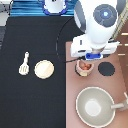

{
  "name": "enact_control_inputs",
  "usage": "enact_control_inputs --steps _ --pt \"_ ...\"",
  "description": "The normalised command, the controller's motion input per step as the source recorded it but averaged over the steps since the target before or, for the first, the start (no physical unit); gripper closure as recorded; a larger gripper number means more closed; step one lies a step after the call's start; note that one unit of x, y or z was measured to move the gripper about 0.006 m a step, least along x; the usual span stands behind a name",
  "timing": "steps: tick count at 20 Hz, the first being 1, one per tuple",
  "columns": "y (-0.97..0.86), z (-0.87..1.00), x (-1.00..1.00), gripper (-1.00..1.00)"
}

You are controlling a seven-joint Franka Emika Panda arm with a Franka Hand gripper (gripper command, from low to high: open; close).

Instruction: Take the lid off the pot, put the pot on the plate, and use the tool to push the pot to the front of the table.

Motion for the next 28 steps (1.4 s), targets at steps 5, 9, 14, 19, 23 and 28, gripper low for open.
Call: enact_control_inputs --steps 5,9,14,19,23,28 --pt "0.0 0.0 -0.99 1.0" --pt "0.0 0.01 -1.0 1.0" --pt "0.0 -0.03 -1.0 1.0" --pt "-0.03 -0.34 -1.0 1.0" --pt "-0.19 -0.69 -1.0 1.0" --pt "-0.31 -0.79 -0.9 1.0"
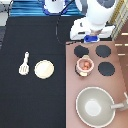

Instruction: Take the lid off the pot, put the pot on the plate, and use the tool to push the pot to the front of the table.

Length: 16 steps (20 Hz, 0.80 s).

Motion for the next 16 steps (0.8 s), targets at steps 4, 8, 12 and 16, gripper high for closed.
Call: enact_control_inputs --steps 4,8,12,16 --pt "-0.18 -0.59 -0.49 1.0" --pt "0.0 -0.27 0.18 1.0" --pt "0.0 -0.26 0.44 1.0" --pt "-0.03 -0.33 0.29 1.0"
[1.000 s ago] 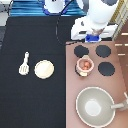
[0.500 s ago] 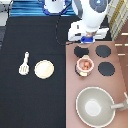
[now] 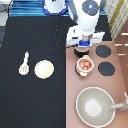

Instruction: Take the lid off the pot, put the pot on the plate, and use the tool to push the pot to the front of the table.

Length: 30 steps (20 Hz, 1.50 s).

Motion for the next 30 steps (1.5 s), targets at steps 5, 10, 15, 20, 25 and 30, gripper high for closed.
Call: enact_control_inputs --steps 5,10,15,20,25,30 --pt "-0.02 -0.23 0.02 1.0" --pt "0.03 -0.04 0.07 -1.0" --pt "0.0 0.05 0.26 -1.0" --pt "0.01 0.37 0.13 -1.0" --pt "0.03 0.94 0.2 -1.0" --pt "0.0 0.95 0.32 -1.0"
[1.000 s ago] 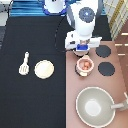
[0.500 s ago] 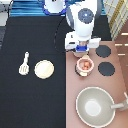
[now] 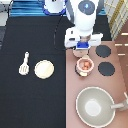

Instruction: Take the lid off the pot, put the pot on the plate, and use the tool to push the pot to the front of the table.

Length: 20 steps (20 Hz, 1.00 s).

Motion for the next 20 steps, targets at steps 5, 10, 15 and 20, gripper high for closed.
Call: enact_control_inputs --steps 5,10,15,20 --pt "-0.11 0.5 0.64 -1.0" --pt "-0.16 0.31 0.75 -1.0" --pt "-0.07 0.18 0.84 -1.0" --pt "0.0 0.12 0.96 -1.0"
